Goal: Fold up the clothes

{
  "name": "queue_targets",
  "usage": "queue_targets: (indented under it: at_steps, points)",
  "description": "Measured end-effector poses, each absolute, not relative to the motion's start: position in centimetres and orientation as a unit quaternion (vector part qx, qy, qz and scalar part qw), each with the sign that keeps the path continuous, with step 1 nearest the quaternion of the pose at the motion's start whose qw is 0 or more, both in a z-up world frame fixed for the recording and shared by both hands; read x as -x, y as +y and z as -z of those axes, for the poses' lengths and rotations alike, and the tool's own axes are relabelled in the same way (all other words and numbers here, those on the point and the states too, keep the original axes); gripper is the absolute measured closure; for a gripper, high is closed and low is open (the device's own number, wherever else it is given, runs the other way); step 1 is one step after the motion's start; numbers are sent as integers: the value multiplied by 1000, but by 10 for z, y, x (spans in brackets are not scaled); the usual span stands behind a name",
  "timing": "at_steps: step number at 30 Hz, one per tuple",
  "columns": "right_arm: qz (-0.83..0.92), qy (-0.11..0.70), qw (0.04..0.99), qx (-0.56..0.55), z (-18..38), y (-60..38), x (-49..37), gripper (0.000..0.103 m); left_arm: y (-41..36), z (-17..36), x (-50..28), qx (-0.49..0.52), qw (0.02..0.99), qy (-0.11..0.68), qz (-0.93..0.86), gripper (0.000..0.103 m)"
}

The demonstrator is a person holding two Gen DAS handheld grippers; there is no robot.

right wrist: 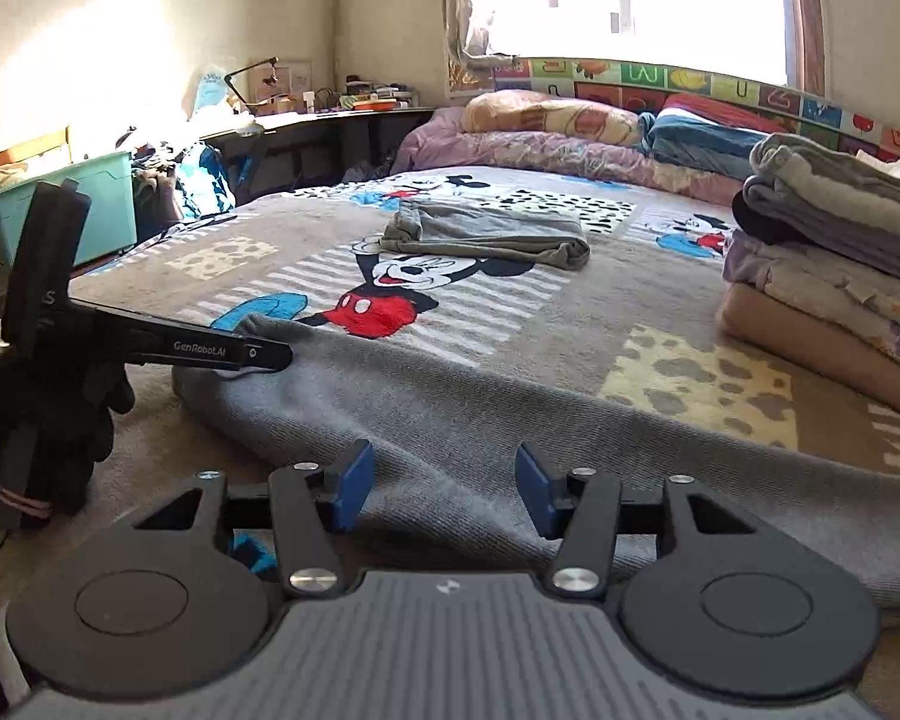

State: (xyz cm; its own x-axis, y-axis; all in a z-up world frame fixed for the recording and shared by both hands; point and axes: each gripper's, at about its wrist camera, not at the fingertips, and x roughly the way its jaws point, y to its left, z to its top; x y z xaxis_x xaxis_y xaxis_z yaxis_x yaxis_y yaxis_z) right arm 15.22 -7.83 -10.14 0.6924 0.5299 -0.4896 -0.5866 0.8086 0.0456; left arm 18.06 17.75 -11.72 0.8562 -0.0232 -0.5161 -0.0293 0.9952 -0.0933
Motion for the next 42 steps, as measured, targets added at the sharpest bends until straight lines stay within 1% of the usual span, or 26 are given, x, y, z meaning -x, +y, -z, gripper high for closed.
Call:
queue_targets:
  at_steps: [3, 5, 8, 10, 12, 15, 17, 21, 23, 24, 25, 29, 31, 33, 35, 36, 37, 42]
  points:
    - [-284, 250, 923, 66, 100, -107, -137, 50, 165, 108, -172, 28, 968, 249, 9, 82]
    - [-267, 254, 927, 66, 102, -129, -131, 50, 156, 105, -170, 28, 969, 244, 28, 78]
    - [-231, 260, 936, 51, 106, -159, -134, 50, 150, 110, -176, 35, 966, 252, 36, 77]
    - [-203, 265, 943, 1, 107, -183, -141, 50, 146, 114, -180, 39, 965, 257, 41, 75]
    - [-171, 271, 943, -88, 111, -213, -150, 50, 142, 117, -184, 43, 963, 263, 46, 60]
    - [-108, 275, 925, -241, 126, -263, -164, 49, 136, 123, -190, 50, 960, 271, 53, 59]
    - [-83, 265, 889, -365, 142, -297, -171, 49, 132, 127, -193, 54, 958, 276, 58, 59]
    - [-66, 261, 848, -456, 159, -318, -189, 53, 127, 130, -197, 59, 956, 281, 65, 59]
    - [-54, 267, 846, -459, 162, -318, -197, 57, 129, 131, -197, 67, 955, 281, 68, 59]
    - [-48, 270, 845, -460, 163, -319, -200, 62, 130, 131, -198, 71, 954, 281, 70, 59]
    - [-40, 269, 842, -466, 164, -320, -201, 64, 131, 131, -198, 73, 954, 282, 71, 59]
    - [-16, 258, 843, -473, 162, -321, -196, 65, 131, 132, -198, 74, 954, 283, 71, 59]
    - [-5, 259, 838, -480, 164, -323, -196, 68, 131, 132, -198, 76, 954, 283, 72, 59]
    - [2, 252, 830, -498, 168, -326, -196, 69, 131, 132, -199, 77, 953, 283, 72, 59]
    - [4, 248, 832, -496, 170, -326, -195, 76, 132, 133, -199, 77, 953, 283, 73, 59]
    - [1, 247, 830, -501, 173, -326, -196, 88, 132, 133, -199, 78, 953, 283, 73, 59]
    - [-1, 246, 827, -505, 175, -327, -196, 92, 132, 133, -199, 79, 953, 283, 74, 59]
    - [-5, 233, 825, -515, 162, -330, -182, 93, 136, 133, -199, 90, 951, 284, 78, 58]
